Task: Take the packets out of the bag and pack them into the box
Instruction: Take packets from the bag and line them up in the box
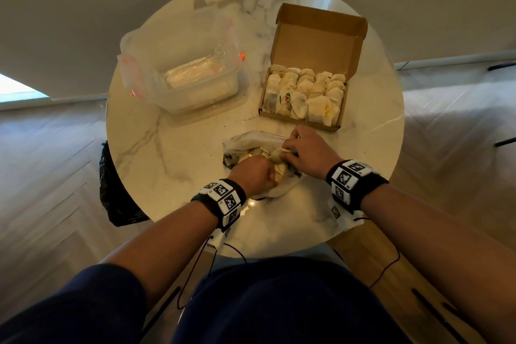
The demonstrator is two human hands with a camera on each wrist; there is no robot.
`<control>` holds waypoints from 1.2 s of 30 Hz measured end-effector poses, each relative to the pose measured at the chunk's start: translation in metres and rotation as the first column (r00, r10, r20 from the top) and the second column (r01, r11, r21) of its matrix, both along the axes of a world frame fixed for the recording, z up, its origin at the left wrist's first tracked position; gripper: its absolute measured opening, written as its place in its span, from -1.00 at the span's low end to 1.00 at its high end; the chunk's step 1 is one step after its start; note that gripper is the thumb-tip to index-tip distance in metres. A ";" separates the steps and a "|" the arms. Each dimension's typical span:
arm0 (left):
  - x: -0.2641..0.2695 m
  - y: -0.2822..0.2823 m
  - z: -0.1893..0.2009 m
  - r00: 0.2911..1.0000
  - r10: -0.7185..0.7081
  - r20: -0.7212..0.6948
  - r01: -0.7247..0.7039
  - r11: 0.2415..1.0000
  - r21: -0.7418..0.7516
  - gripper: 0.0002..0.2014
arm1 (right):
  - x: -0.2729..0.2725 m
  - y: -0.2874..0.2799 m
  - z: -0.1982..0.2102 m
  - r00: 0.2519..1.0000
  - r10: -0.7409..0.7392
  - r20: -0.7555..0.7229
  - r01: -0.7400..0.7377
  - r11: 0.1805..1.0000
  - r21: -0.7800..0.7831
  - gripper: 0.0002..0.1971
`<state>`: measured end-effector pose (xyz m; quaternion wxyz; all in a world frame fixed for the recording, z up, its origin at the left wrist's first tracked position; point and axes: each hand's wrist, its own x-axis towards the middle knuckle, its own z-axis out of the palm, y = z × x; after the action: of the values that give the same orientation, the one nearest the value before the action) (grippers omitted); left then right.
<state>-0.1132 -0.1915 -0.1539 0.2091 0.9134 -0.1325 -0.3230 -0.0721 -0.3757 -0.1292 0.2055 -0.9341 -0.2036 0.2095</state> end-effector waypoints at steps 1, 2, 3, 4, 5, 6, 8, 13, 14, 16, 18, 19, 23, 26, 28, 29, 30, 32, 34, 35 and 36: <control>-0.001 0.000 -0.001 1.000 0.008 0.022 -0.008 1.000 0.003 -0.88 | 0.001 0.000 -0.001 1.000 0.003 -0.003 -0.003 1.000 0.002 -0.75; -0.002 -0.001 -0.004 0.999 0.028 0.044 -0.028 1.000 0.006 -0.90 | 0.001 0.000 0.000 1.000 0.005 -0.004 -0.005 1.000 0.003 -0.74; -0.004 -0.001 -0.006 0.997 0.058 0.055 -0.058 0.998 0.006 -0.88 | 0.002 0.000 0.000 1.000 0.008 -0.006 -0.008 1.000 0.004 -0.73; -0.004 -0.002 -0.008 0.994 0.090 0.059 -0.090 0.996 0.003 -0.84 | 0.002 -0.001 0.000 1.000 0.011 -0.006 -0.011 1.000 0.006 -0.73; -0.005 -0.003 -0.009 0.992 0.114 0.058 -0.114 0.993 0.001 -0.82 | 0.003 -0.001 0.001 1.000 0.013 -0.009 -0.013 1.000 0.009 -0.72; -0.005 -0.005 -0.008 0.991 0.124 0.057 -0.124 0.992 -0.003 -0.83 | 0.004 -0.002 0.002 1.000 0.013 -0.013 -0.013 1.000 0.010 -0.72; -0.005 -0.009 -0.004 0.992 0.107 0.060 -0.107 0.994 -0.004 -0.92 | 0.006 -0.003 0.005 1.000 0.018 -0.018 -0.017 1.000 0.004 -0.71; -0.004 -0.005 -0.002 0.997 0.056 0.061 -0.053 0.998 -0.040 -0.90 | 0.008 -0.005 0.009 0.999 0.040 -0.020 -0.041 0.999 -0.012 -0.69; -0.003 -0.003 -0.001 0.996 0.057 0.065 -0.053 0.996 -0.068 -0.92 | 0.008 -0.005 0.009 0.999 0.041 -0.016 -0.042 0.999 -0.014 -0.69; -0.002 0.003 0.004 0.992 0.102 0.072 -0.091 0.986 -0.143 -0.89 | 0.009 -0.006 0.009 0.999 0.036 -0.008 -0.036 0.999 -0.024 -0.69; 0.000 0.012 0.011 0.986 0.140 0.090 -0.119 0.970 -0.210 -0.91 | 0.010 -0.007 0.010 1.000 0.031 0.001 -0.031 0.999 -0.025 -0.69; 0.002 0.017 0.015 0.983 0.150 0.103 -0.121 0.963 -0.243 -0.93 | 0.011 -0.007 0.011 0.999 0.031 0.011 -0.031 0.999 -0.020 -0.70; 0.008 0.038 0.028 0.976 0.171 0.133 -0.122 0.942 -0.312 -0.87 | 0.012 -0.005 0.015 0.999 0.034 0.036 -0.034 0.999 0.006 -0.74; 0.012 0.045 0.040 0.981 0.106 0.160 -0.053 0.951 -0.305 -0.83 | 0.013 -0.001 0.018 0.999 0.011 0.038 -0.013 0.997 0.071 -0.80; 0.015 0.046 0.045 0.987 0.009 0.161 0.043 0.948 -0.315 -0.83 | 0.013 0.003 0.020 0.999 0.000 0.043 -0.005 0.993 0.120 -0.84; 0.016 0.046 0.047 0.986 -0.035 0.162 0.086 0.942 -0.324 -0.85 | 0.013 0.004 0.022 0.999 0.004 0.047 -0.010 0.989 0.146 -0.86; 0.017 0.046 0.049 0.983 -0.066 0.173 0.121 0.935 -0.333 -0.86 | 0.013 0.006 0.024 0.999 0.011 0.050 -0.019 0.984 0.177 -0.89; 0.019 0.045 0.053 0.975 -0.074 0.210 0.147 0.924 -0.354 -0.84 | 0.012 0.010 0.029 0.999 0.033 0.028 -0.038 0.973 0.228 -0.92; 0.021 0.044 0.056 0.965 -0.038 0.259 0.134 0.922 -0.363 -0.80 | 0.010 0.013 0.032 0.998 0.070 0.000 -0.068 0.973 0.222 -0.89; 0.022 0.044 0.056 0.958 -0.023 0.285 0.130 0.923 -0.361 -0.78 | 0.009 0.015 0.033 0.996 0.083 -0.016 -0.079 0.977 0.200 -0.87; 0.023 0.044 0.057 0.952 -0.012 0.305 0.126 0.925 -0.358 -0.76 | 0.008 0.016 0.033 0.996 0.085 -0.036 -0.077 0.981 0.180 -0.86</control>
<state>-0.0899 -0.1471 -0.0973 0.3449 0.8897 -0.2539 -0.1583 -0.0639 -0.3593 -0.0964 0.2839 -0.8981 -0.2548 0.2190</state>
